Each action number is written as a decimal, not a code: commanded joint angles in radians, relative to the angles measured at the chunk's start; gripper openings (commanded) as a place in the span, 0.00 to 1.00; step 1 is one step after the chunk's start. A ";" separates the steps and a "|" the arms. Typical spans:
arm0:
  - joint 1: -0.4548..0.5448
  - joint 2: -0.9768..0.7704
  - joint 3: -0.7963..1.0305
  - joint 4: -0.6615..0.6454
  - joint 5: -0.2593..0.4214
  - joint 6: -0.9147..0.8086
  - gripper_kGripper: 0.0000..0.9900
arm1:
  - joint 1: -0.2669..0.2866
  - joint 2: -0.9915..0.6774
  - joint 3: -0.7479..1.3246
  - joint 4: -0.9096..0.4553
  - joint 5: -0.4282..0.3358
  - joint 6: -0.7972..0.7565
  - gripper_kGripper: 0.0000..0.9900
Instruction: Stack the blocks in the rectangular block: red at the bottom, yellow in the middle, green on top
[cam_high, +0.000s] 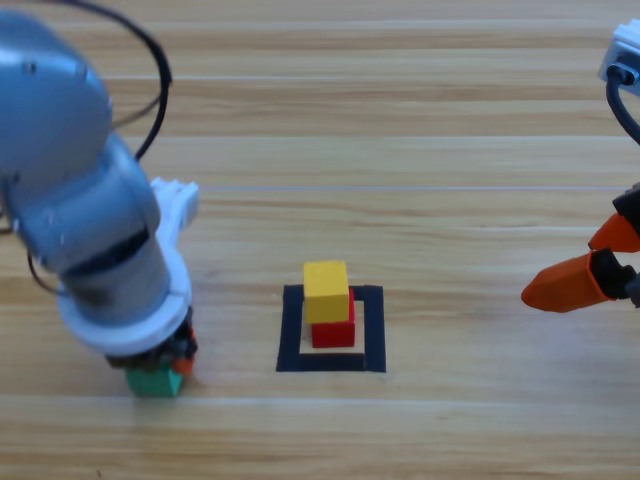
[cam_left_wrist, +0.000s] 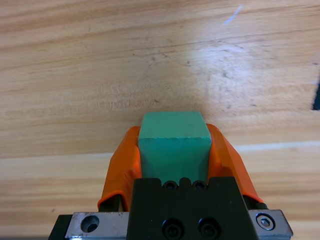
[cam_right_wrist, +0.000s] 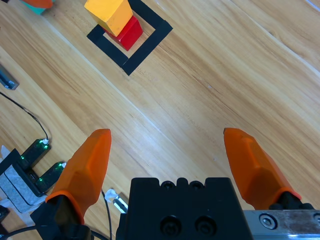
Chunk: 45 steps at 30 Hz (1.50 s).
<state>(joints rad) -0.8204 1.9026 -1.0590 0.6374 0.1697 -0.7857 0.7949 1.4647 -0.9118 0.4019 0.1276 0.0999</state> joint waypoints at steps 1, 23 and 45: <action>0.023 -0.023 -0.303 0.211 -0.012 0.056 0.13 | -0.022 0.006 0.001 0.017 -0.008 0.006 1.00; -0.103 0.311 -0.908 0.553 -0.029 -0.035 0.12 | -0.022 0.005 -0.002 0.025 -0.011 0.007 1.00; -0.141 0.317 -0.923 0.585 0.033 -0.207 0.12 | -0.022 0.006 -0.002 0.028 -0.011 0.007 1.00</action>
<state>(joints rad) -0.9221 2.1790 -1.9953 1.2109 0.1844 -0.9658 0.7950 1.4647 -0.9120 0.4143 0.1274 0.1012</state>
